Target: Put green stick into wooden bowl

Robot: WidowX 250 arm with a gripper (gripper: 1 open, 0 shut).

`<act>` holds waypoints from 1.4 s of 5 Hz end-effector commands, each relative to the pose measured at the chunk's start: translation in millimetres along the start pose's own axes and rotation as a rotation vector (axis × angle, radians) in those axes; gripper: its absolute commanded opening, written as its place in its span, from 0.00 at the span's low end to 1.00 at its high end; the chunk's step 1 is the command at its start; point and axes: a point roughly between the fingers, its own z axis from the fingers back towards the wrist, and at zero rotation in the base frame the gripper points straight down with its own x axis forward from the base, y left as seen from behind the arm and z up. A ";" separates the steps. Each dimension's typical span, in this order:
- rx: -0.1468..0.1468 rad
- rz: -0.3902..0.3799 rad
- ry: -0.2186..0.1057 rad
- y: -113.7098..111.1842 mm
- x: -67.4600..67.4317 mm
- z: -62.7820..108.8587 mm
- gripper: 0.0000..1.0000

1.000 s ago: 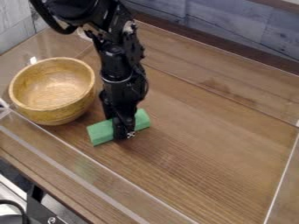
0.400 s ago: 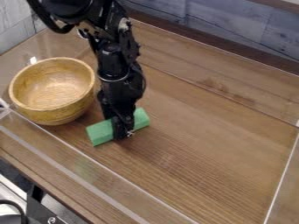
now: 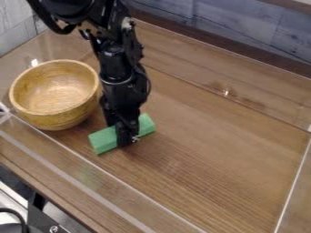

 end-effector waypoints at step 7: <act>0.066 0.365 -0.099 37.5 -5.5 61.5 0.00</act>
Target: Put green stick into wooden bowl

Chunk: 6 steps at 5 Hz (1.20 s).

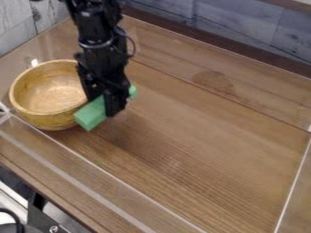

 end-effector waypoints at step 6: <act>0.092 0.070 -0.103 67.9 -6.7 6.6 0.00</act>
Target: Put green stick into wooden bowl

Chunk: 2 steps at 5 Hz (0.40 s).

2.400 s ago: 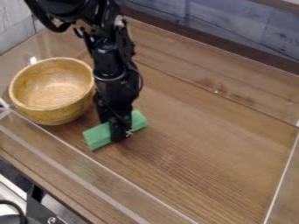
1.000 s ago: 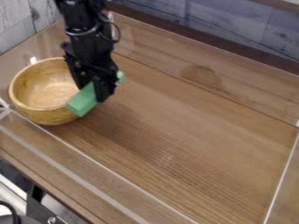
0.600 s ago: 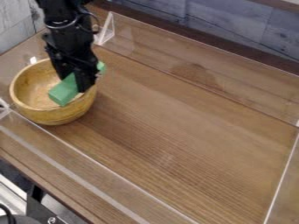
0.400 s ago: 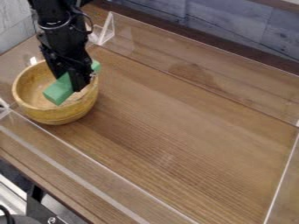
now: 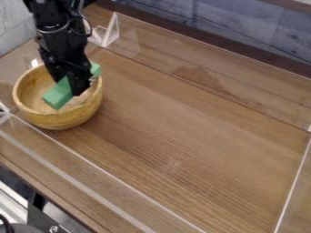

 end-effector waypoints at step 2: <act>0.030 0.010 -0.028 10.3 1.2 0.7 0.00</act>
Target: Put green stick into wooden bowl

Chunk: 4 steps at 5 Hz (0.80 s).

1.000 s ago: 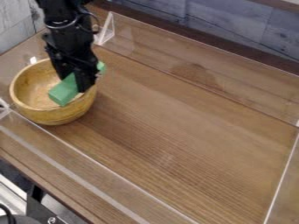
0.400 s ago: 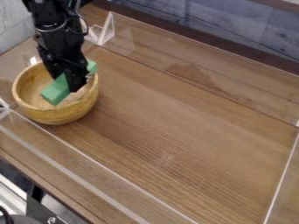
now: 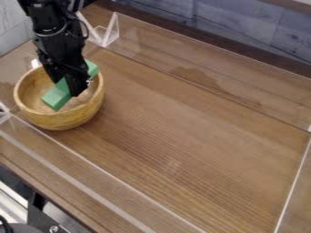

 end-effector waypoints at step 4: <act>0.023 0.032 -0.014 9.0 -1.0 -1.3 0.00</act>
